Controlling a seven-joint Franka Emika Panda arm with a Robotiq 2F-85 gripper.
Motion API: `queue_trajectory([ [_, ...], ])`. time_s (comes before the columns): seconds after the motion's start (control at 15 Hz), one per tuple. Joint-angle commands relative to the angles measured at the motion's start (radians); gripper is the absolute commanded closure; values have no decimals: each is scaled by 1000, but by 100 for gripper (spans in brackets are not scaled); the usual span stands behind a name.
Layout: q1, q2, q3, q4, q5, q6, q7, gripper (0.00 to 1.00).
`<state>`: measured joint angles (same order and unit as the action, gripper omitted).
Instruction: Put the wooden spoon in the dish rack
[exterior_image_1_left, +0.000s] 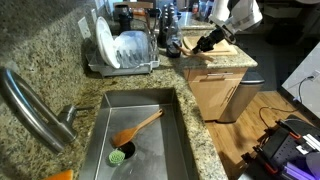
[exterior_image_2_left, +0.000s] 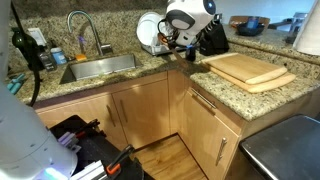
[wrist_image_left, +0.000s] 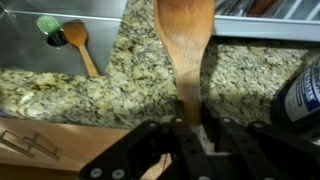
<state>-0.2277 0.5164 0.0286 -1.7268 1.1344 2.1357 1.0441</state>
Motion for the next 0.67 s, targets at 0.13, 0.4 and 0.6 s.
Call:
queue_trajectory([
  [0.13,16,-67,-89,-64,63,-249,-64,77],
  [0.4,11,-93,-104,-98,74,-321,-90,77],
  [0.6,21,-74,-103,-83,148,-278,-113,94],
])
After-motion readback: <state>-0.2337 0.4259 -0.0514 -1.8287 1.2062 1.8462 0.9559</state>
